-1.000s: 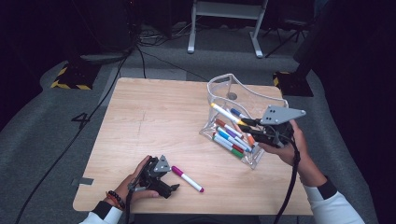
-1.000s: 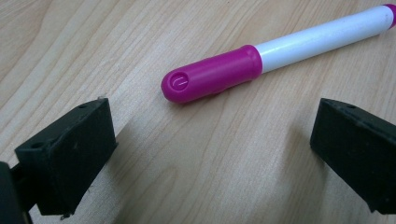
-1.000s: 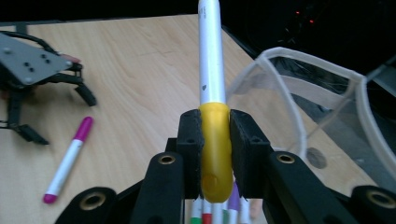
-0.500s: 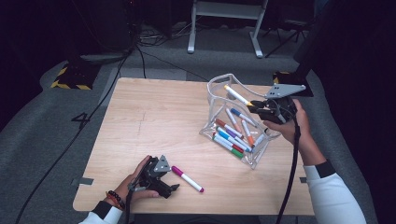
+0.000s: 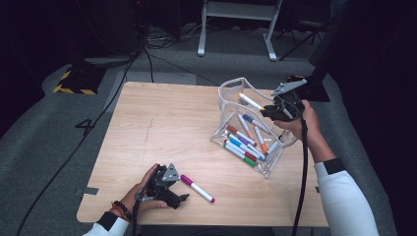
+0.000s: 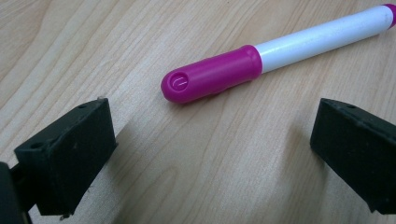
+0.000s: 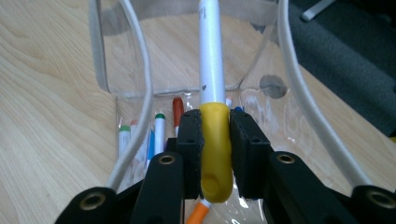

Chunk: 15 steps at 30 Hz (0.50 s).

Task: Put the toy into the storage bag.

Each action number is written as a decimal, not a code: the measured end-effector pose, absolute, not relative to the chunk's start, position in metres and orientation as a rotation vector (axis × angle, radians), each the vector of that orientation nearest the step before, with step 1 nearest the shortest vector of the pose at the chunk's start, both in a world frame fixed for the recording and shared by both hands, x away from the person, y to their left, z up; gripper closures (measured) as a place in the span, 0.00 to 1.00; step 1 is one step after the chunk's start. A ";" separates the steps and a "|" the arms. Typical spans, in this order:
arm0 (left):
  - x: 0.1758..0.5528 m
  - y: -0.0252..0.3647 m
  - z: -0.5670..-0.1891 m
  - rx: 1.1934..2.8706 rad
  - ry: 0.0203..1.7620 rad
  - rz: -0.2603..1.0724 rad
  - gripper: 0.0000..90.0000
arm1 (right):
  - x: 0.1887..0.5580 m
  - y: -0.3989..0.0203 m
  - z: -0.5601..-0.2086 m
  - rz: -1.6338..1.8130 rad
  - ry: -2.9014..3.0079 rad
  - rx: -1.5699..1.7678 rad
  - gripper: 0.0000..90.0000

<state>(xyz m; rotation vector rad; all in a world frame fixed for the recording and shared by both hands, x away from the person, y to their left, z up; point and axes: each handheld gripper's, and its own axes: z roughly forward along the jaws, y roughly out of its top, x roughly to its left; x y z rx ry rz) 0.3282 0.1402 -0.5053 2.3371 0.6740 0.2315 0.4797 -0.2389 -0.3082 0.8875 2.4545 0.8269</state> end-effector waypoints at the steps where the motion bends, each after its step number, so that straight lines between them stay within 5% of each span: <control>1: 0.328 0.140 -0.505 2.337 0.674 0.232 0.00 | 0.482 -0.239 -0.310 0.819 2.464 0.899 0.83; 15: 0.328 0.140 -0.505 2.336 0.679 0.236 0.00 | 0.486 -0.225 -0.333 0.571 2.678 0.879 0.83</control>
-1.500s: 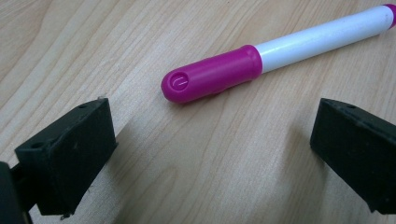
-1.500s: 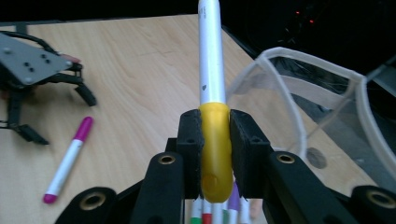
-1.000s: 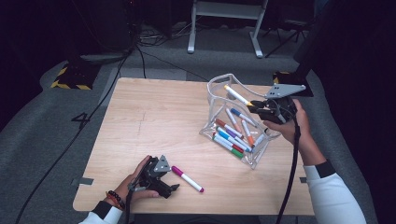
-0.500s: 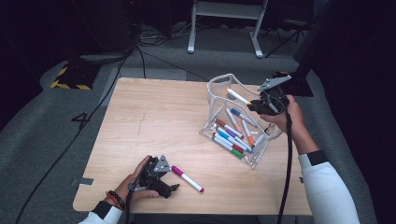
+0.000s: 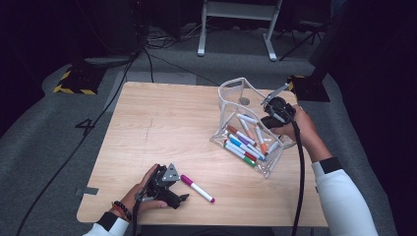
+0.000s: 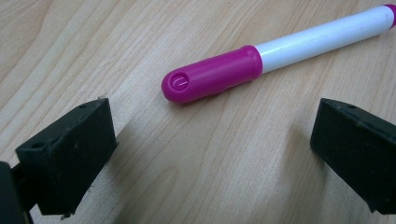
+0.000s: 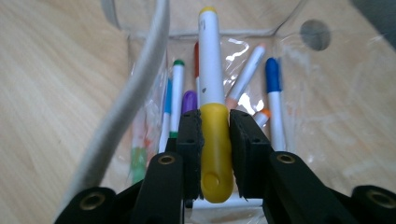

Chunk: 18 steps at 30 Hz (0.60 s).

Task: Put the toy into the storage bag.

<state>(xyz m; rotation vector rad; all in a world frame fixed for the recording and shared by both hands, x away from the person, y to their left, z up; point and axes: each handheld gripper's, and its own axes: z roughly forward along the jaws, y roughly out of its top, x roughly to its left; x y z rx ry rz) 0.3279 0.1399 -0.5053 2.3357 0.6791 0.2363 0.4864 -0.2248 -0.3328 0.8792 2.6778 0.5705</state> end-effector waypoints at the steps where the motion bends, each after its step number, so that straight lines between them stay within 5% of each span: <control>1: 0.328 0.140 -0.505 2.335 0.680 0.236 0.00 | 0.485 -0.223 -0.334 0.552 2.696 0.860 0.83; 8: 0.328 0.140 -0.505 2.335 0.680 0.236 0.00 | 0.477 -0.213 -0.345 0.444 2.872 0.764 0.82; 18: 0.328 0.140 -0.505 2.337 0.677 0.234 0.00 | 0.481 -0.211 -0.347 0.328 2.841 0.777 0.62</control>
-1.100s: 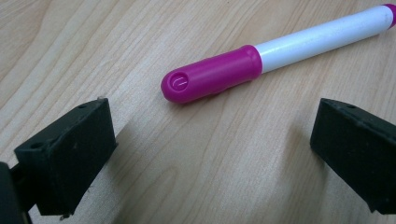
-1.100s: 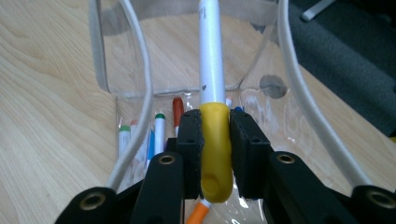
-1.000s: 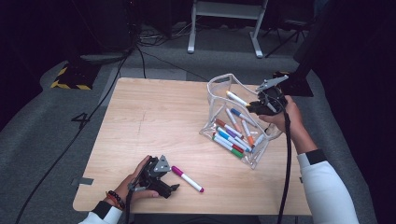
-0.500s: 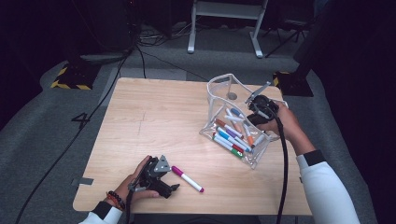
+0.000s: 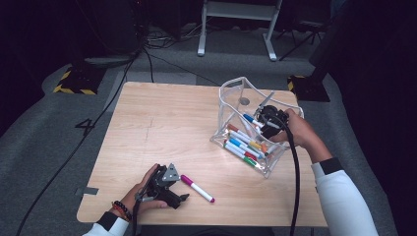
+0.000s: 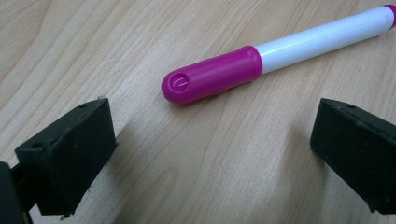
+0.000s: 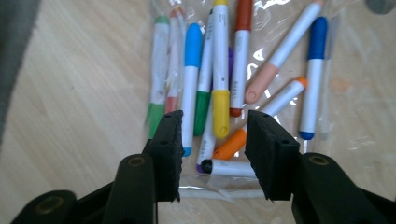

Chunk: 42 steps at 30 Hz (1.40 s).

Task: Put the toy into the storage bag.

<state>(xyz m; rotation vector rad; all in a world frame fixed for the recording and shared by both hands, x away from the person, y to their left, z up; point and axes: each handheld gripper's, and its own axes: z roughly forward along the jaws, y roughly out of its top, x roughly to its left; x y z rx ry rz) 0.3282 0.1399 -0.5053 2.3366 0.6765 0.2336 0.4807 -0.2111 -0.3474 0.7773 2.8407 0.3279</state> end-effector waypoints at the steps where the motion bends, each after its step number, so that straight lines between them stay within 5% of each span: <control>1: 0.328 0.140 -0.505 2.337 0.677 0.234 0.00 | 0.481 -0.212 -0.346 0.338 2.823 0.791 0.62; 16: 0.328 0.140 -0.505 2.337 0.677 0.233 0.00 | 0.474 -0.239 -0.312 0.738 2.508 0.850 0.52; 27: 0.328 0.140 -0.505 2.337 0.676 0.233 0.00 | 0.427 -0.240 -0.284 1.081 2.287 0.774 0.36; 42: 0.326 0.141 -0.505 2.341 0.654 0.225 0.00 | 0.350 -0.207 -0.295 1.242 2.276 0.550 0.37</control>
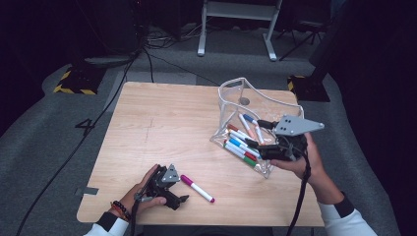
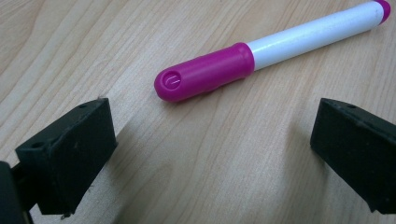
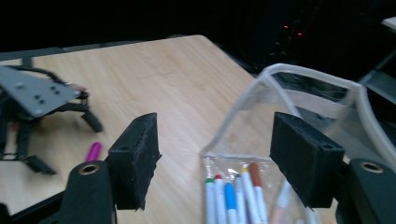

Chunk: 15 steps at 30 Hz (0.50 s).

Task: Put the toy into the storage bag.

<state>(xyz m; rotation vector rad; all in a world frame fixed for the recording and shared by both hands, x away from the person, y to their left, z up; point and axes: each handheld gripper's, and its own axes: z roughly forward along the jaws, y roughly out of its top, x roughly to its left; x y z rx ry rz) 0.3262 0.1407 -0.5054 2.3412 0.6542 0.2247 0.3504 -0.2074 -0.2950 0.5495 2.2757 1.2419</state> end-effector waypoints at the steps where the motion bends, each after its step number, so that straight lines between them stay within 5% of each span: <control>1: 0.326 0.141 -0.505 2.342 0.654 0.225 0.00 | 0.347 -0.204 -0.299 1.247 2.283 0.541 0.37; 15: 0.324 0.146 -0.505 2.339 0.667 0.232 0.01 | 0.334 -0.162 -0.404 1.218 2.530 0.460 0.38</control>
